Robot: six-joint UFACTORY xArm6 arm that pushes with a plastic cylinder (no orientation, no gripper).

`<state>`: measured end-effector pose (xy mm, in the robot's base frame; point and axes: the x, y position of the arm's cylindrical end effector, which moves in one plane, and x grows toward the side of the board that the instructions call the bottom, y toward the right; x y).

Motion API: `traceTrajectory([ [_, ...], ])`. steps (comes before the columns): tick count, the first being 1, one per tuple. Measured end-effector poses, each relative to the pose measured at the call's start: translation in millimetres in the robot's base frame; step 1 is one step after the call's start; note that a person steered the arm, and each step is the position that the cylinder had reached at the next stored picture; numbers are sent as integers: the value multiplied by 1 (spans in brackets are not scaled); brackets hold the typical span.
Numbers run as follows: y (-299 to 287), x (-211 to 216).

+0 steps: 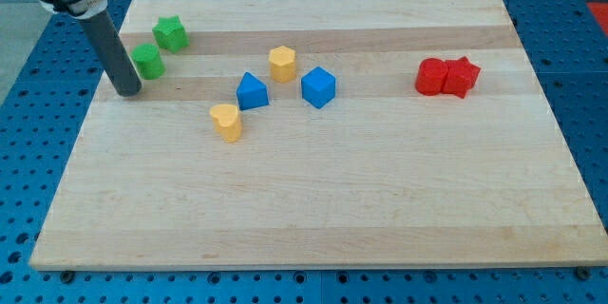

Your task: Slide the yellow heart horizontally to the blue triangle

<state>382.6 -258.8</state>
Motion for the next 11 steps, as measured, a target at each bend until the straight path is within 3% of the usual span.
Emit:
traceTrajectory([
  [2,0,-42],
  [4,15,-52],
  [6,13,-29],
  [7,41,-12],
  [11,42,-37],
])
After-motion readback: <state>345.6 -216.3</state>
